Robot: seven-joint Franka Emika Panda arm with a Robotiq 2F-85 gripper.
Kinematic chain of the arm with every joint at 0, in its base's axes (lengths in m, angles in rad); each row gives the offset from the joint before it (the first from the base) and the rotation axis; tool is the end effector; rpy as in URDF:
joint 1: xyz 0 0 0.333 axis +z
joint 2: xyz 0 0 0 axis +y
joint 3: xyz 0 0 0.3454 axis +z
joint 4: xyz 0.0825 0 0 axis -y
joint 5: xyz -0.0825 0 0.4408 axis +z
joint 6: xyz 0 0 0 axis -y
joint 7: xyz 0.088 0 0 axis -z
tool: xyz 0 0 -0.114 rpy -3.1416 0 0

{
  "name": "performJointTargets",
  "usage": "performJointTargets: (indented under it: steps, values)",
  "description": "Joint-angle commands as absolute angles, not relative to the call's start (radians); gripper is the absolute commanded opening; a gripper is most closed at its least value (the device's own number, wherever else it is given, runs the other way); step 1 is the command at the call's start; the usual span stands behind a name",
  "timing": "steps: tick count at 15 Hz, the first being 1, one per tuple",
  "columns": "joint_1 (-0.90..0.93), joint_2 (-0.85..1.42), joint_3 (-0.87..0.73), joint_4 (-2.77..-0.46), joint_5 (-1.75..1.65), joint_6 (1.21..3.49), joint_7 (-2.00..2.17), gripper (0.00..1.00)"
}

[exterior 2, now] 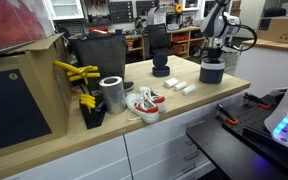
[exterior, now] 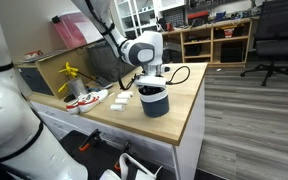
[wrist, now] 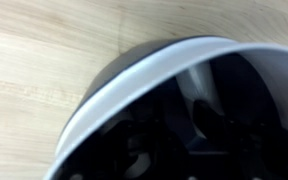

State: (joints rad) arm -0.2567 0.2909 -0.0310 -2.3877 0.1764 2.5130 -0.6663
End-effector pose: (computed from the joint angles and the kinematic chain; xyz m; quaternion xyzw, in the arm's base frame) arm 0.4951 -0.1482 0.1558 -0.9893 -0.1132 0.0539 0.0743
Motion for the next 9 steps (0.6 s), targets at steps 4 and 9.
performJointTargets:
  steps: [4, 9]
  values:
    - [-0.276, 0.28, -0.017, -2.453, 0.196, 2.648, -0.715, 0.9]
    - [-0.289, 0.271, -0.004, -2.488, 0.201, 2.718, -0.747, 0.55]
